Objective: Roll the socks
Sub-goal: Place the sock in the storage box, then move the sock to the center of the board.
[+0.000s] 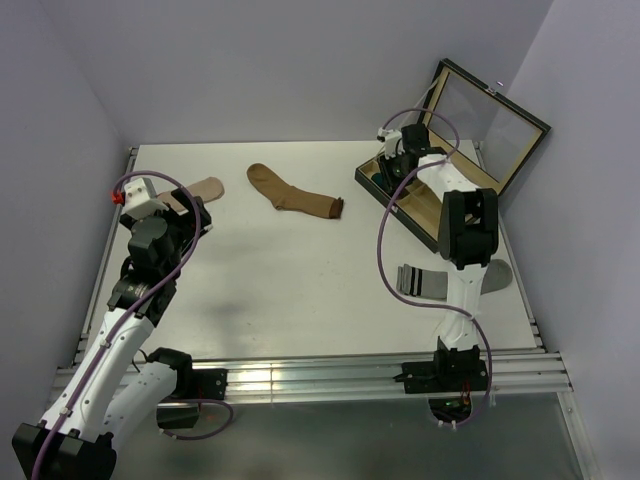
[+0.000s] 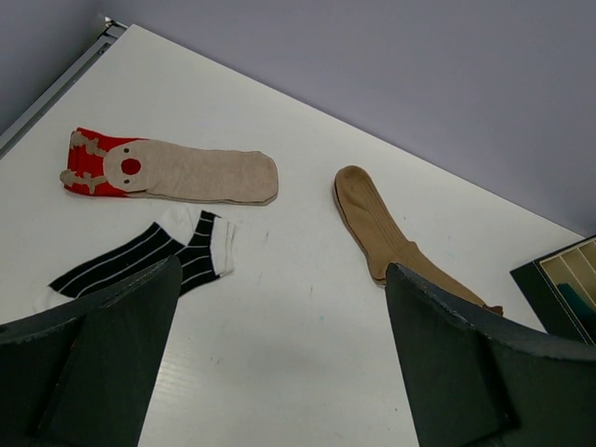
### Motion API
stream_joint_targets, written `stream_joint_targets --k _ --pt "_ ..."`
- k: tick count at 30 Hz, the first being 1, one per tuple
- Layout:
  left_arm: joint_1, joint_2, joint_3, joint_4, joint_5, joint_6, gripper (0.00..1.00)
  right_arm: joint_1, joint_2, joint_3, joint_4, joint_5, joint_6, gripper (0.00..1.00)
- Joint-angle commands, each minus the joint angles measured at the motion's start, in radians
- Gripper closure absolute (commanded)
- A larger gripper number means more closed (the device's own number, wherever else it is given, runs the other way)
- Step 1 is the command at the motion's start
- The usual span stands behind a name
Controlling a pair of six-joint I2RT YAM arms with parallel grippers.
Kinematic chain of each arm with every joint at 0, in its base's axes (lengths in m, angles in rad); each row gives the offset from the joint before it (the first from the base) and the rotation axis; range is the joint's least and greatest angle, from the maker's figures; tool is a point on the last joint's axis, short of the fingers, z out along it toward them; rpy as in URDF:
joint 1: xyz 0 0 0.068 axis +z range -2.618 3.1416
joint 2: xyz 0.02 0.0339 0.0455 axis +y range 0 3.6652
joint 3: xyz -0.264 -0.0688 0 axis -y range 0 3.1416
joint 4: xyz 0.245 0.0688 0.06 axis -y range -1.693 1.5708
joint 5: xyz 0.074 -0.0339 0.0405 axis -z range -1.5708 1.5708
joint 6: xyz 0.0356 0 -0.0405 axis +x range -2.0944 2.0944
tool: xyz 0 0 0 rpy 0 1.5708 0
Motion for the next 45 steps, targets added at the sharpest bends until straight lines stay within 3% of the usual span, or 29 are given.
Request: stream_joint_targets --k 1,4,11,18,23,27,31,38,45 --pt "0.005 -0.006 0.017 0.034 0.007 0.015 0.04 0.000 0.039 0.023 -0.070 0.000 0.022 0.64" --pt "0.006 -0.005 0.017 0.034 0.010 0.012 0.04 -0.007 0.046 0.041 -0.113 0.012 0.039 0.62" --pt "0.006 -0.026 0.015 0.036 0.018 0.009 0.03 -0.029 -0.019 0.035 -0.120 -0.055 0.062 0.47" --pt "0.006 -0.063 0.015 0.036 0.026 0.009 0.03 -0.029 -0.223 -0.021 -0.061 -0.077 0.119 0.34" --pt "0.006 -0.095 0.015 0.028 0.027 0.003 0.03 -0.029 -0.436 -0.165 0.023 -0.035 0.244 0.26" --pt "0.006 -0.121 0.017 0.019 0.017 0.001 0.02 -0.029 -0.619 -0.339 0.164 -0.051 0.390 0.15" --pt "0.006 -0.149 0.017 0.010 -0.003 0.000 0.02 -0.029 -0.777 -0.536 0.197 0.007 0.513 0.04" --pt "0.005 -0.184 0.017 0.002 0.003 -0.005 0.01 -0.030 -1.010 -0.825 0.106 0.126 0.659 0.07" --pt "0.005 -0.207 0.014 -0.002 0.000 -0.007 0.01 -0.030 -1.083 -1.109 0.152 0.112 0.755 0.13"
